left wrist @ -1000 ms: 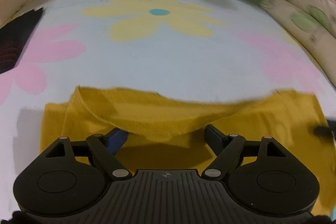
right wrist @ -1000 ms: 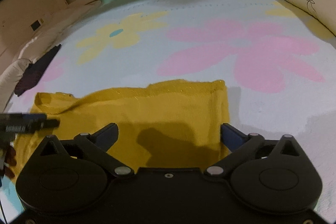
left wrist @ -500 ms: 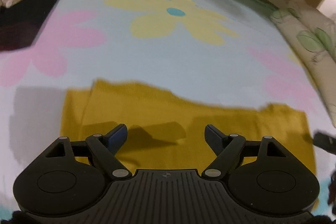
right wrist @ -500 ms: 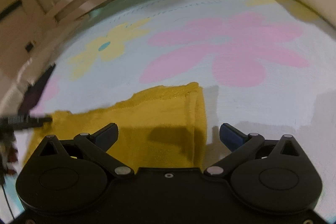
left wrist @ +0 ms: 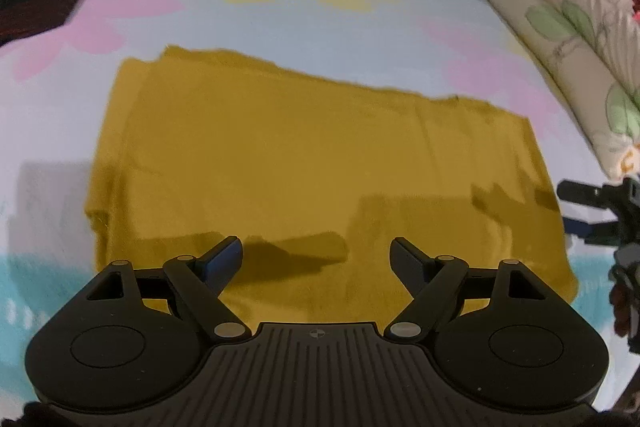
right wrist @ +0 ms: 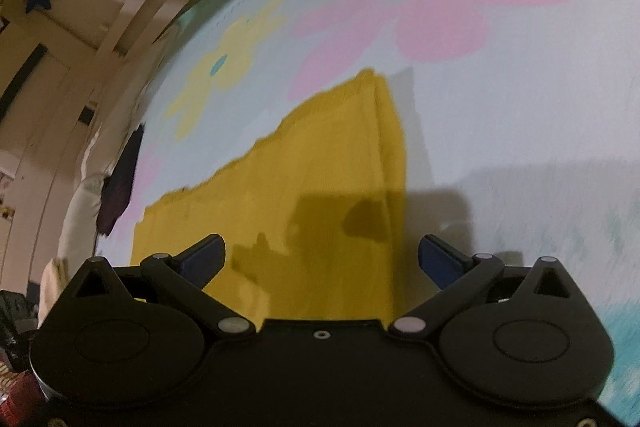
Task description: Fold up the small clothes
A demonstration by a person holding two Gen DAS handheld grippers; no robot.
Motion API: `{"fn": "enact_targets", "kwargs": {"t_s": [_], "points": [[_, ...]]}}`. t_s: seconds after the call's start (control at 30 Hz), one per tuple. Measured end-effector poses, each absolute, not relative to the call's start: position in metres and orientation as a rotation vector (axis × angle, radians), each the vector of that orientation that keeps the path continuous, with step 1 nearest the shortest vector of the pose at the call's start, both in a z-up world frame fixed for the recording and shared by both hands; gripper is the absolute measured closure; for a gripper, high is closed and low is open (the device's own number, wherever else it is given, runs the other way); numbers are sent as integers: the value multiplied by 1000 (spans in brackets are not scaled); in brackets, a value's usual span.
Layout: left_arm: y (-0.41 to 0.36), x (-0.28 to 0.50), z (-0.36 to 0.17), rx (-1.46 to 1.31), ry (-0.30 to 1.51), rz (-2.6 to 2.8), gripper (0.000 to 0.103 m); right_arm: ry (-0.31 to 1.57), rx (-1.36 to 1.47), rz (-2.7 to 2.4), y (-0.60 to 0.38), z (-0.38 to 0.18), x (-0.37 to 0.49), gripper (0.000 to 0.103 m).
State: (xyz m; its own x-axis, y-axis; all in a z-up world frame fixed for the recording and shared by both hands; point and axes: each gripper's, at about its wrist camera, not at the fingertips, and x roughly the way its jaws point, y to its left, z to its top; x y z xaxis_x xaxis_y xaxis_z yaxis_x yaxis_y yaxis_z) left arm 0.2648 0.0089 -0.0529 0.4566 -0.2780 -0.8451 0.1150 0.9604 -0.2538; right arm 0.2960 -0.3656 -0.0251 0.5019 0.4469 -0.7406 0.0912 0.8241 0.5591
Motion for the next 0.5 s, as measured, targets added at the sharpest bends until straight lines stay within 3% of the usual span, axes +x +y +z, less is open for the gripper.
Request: {"fn": "enact_targets", "kwargs": {"t_s": [0.17, 0.33, 0.5], "points": [[-3, 264, -70, -105, 1085, -250, 21, 1041, 601, 247, -367, -32, 296, 0], [-8, 270, -77, -128, 1083, -275, 1, 1014, 685, 291, -377, -40, 302, 0], [-22, 273, -80, -33, 1077, -261, 1, 980, 793, 364, -384, -50, 310, 0]]}}
